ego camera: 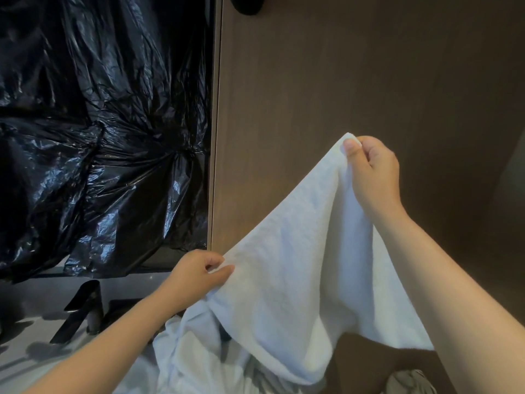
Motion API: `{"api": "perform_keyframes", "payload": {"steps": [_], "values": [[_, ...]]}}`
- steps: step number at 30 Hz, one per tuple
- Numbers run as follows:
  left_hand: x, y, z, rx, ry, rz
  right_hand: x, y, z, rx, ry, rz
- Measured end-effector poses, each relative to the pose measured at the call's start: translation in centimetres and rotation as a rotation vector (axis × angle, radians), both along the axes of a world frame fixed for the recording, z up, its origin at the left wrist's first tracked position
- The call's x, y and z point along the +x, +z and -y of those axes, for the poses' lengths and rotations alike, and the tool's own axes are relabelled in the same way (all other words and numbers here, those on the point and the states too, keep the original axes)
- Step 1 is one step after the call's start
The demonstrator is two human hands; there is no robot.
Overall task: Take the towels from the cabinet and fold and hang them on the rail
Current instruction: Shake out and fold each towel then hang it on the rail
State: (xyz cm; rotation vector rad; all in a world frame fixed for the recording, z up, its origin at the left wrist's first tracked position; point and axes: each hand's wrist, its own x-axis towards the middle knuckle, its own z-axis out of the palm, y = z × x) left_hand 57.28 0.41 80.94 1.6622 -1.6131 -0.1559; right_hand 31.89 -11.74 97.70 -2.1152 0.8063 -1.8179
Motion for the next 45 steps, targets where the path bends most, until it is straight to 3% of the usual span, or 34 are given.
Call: {"api": "perform_keyframes", "payload": {"steps": [9, 16, 21, 32, 39, 43, 45], "values": [[3.9, 1.6, 0.3, 0.047, 0.162, -0.088, -1.3, -0.1, 1.7, 0.043, -0.096, 0.013], [5.9, 5.3, 0.8, -0.235, 0.280, -0.257, -2.8, -2.8, 3.9, 0.097, -0.256, 0.037], [6.2, 7.2, 1.8, -0.367, 0.324, -0.414, -3.2, -6.4, 5.5, 0.260, -0.337, 0.040], [6.5, 7.8, 2.9, -0.423, 0.419, -0.344, -2.6, -8.6, 6.6, 0.353, -0.360, 0.088], [3.5, 9.0, 2.4, -0.360, 0.379, -0.254, -2.8, -9.1, 6.4, 0.480, -0.428, -0.127], [0.0, 8.7, 2.3, -0.250, 0.157, -0.200, -0.1, -9.4, 2.5, 0.261, -0.234, -0.249], [-1.7, 8.2, 2.3, -0.225, 0.073, -0.165, 1.7, -10.1, 0.0, 0.259, -0.043, -0.292]]}}
